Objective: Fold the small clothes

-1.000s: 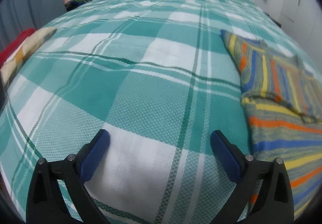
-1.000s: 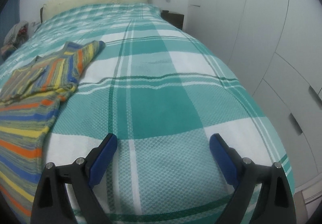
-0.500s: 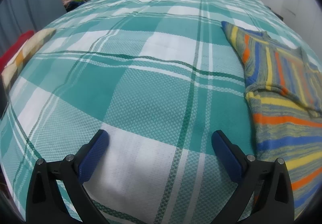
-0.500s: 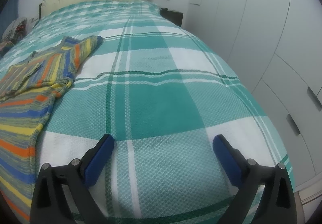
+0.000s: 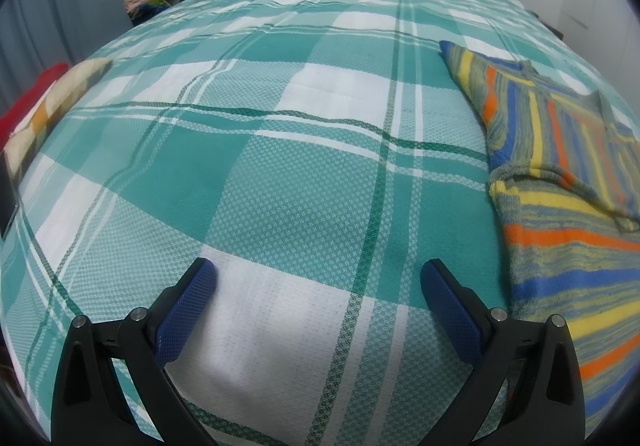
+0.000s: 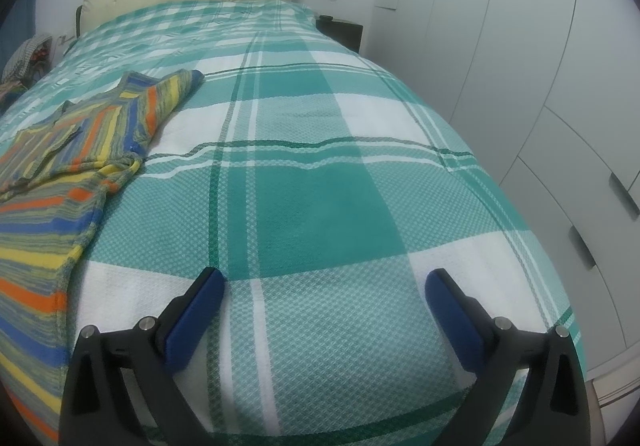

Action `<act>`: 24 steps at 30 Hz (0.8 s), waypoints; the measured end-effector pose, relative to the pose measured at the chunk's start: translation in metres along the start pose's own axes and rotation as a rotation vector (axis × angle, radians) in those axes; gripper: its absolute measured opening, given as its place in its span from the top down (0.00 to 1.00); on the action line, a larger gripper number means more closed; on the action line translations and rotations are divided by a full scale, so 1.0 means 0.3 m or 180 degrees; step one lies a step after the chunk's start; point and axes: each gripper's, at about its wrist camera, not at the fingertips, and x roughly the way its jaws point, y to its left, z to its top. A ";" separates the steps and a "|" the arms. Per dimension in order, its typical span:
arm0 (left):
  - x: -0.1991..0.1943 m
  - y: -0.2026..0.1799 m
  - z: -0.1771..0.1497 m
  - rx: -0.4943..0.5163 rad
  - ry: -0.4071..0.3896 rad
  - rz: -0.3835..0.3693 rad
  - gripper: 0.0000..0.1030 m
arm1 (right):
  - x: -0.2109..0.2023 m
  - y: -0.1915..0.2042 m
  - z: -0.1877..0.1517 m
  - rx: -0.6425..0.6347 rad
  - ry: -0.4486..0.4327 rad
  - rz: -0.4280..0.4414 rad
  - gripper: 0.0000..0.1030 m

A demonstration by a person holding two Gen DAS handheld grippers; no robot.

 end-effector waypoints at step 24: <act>-0.481 -0.155 -0.559 0.1018 0.0765 -0.1092 0.34 | -0.329 0.002 -0.340 -0.0075 0.1566 0.2359 0.23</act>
